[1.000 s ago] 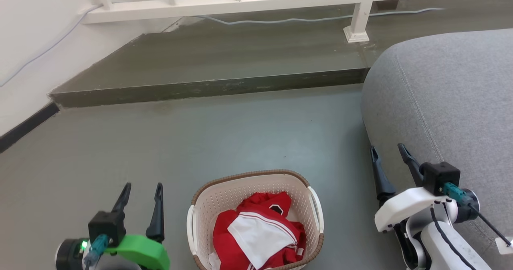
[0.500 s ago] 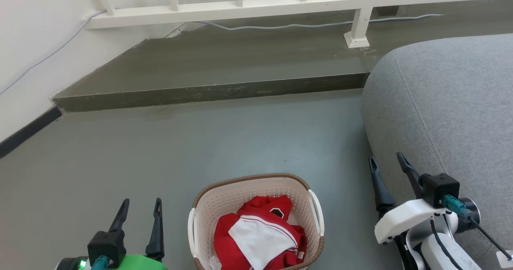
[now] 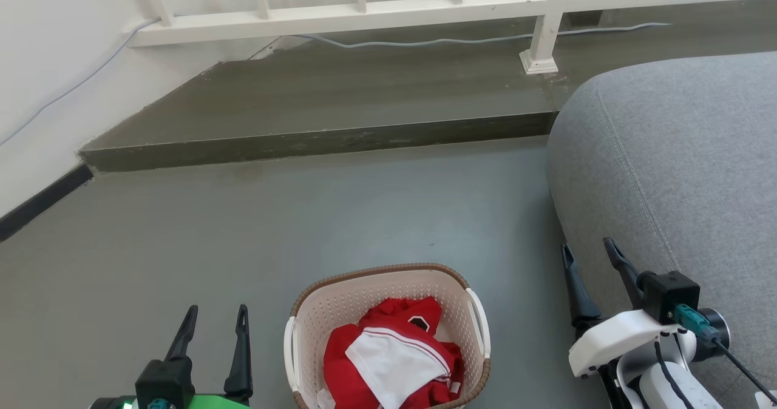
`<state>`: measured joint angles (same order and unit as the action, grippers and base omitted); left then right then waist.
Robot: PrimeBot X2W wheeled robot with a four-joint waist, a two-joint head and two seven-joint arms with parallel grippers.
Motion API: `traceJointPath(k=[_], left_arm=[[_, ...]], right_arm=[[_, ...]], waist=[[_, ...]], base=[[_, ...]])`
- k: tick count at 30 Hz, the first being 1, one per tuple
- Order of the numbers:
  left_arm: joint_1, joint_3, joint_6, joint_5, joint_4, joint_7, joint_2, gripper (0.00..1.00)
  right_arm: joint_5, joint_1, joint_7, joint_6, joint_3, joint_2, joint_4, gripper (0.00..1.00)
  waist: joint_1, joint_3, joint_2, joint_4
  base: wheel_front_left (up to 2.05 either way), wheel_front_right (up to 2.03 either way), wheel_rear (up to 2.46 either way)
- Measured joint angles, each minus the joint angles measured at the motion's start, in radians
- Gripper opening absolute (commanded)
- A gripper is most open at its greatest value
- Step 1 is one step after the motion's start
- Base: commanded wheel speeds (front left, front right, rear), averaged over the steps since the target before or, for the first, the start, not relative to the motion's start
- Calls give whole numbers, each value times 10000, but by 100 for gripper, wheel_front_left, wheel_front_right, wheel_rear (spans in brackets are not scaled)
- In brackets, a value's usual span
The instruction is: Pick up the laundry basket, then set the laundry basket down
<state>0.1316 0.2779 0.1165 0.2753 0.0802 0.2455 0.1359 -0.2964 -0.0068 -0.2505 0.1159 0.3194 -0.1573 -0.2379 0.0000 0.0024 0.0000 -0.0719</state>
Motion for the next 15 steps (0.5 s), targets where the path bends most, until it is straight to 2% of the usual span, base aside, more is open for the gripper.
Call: traceJointPath(k=[15], left_arm=[[334,-244,73,-474,-619,-265,-226,100]], right_arm=[[75,128,0,2,-17,38,119,100]], waist=[[0,75,0,5]], base=[[0,0,0]])
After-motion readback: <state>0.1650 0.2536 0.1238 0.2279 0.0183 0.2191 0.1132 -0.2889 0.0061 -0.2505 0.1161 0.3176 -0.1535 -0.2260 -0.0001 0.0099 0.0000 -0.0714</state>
